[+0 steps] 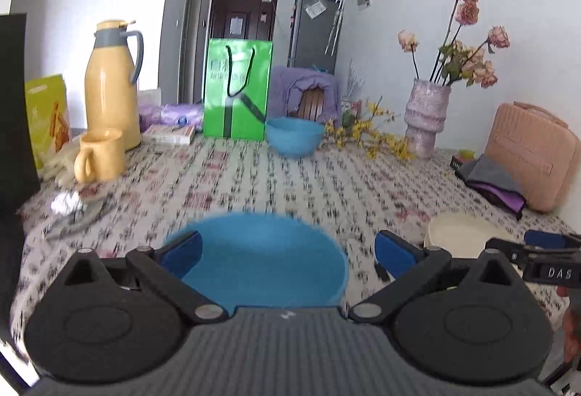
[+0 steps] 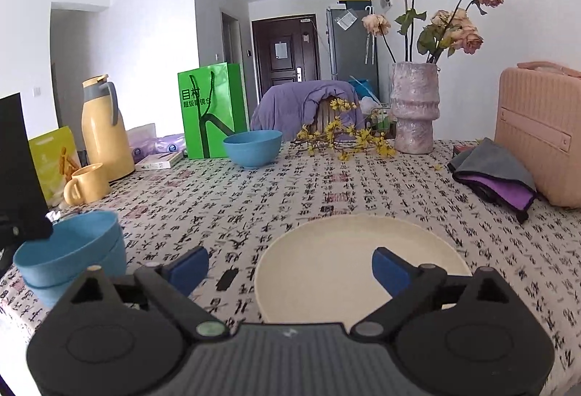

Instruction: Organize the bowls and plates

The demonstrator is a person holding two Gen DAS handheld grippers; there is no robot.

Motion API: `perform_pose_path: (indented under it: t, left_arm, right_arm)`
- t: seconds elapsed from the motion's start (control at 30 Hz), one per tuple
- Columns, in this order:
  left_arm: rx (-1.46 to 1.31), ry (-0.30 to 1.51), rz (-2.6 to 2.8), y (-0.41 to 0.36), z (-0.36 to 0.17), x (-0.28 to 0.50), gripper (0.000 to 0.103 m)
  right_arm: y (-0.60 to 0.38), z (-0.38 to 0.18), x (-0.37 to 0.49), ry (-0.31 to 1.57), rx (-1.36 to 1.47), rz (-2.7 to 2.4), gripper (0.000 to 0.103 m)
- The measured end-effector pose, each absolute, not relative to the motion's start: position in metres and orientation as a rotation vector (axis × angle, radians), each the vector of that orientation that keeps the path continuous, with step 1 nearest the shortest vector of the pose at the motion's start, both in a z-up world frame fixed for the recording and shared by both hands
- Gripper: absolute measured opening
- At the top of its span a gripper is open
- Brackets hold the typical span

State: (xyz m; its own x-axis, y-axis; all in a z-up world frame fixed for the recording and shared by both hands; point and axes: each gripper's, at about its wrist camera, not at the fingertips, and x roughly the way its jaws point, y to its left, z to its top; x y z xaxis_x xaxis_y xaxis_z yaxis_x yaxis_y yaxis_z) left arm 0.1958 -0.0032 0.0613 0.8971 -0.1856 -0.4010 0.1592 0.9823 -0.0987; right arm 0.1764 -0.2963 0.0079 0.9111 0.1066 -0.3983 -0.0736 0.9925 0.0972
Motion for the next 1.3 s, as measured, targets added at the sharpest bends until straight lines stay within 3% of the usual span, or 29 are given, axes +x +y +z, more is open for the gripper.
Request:
perform_pose_path:
  t: [0.3, 0.47, 0.77, 1.03, 1.2, 1.23, 1.3]
  left_arm:
    - [-0.166, 0.556, -0.254, 0.011, 0.097, 0.304, 0.103]
    - [-0.244, 0.642, -0.272, 0.028, 0.111, 0.376, 0.103]
    - [-0.208, 0.792, -0.329, 0.037, 0.101, 0.523, 0.103]
    - [-0.330, 0.916, -0.261, 0.038, 0.067, 0.669, 0.103]
    - [-0.281, 0.829, -0.241, 0.012, 0.036, 0.715, 0.102]
    - [-0.304, 0.824, -0.250, 0.008, 0.030, 0.720, 0.101]
    - [-0.341, 0.809, -0.271, 0.002, 0.021, 0.728, 0.088]
  right_arm:
    - [-0.315, 0.053, 0.250, 0.461, 0.118, 0.162, 0.097]
    - [-0.340, 0.087, 0.315, 0.530, 0.275, 0.189, 0.097]
    - [-0.347, 0.106, 0.461, 0.620, 0.327, 0.162, 0.097]
    - [-0.325, 0.067, 0.611, 0.801, 0.443, 0.185, 0.097]
    - [-0.300, 0.021, 0.679, 0.872, 0.483, 0.159, 0.088]
    - [-0.296, 0.012, 0.686, 0.874, 0.498, 0.156, 0.087]
    - [-0.288, -0.003, 0.701, 0.885, 0.508, 0.169, 0.078]
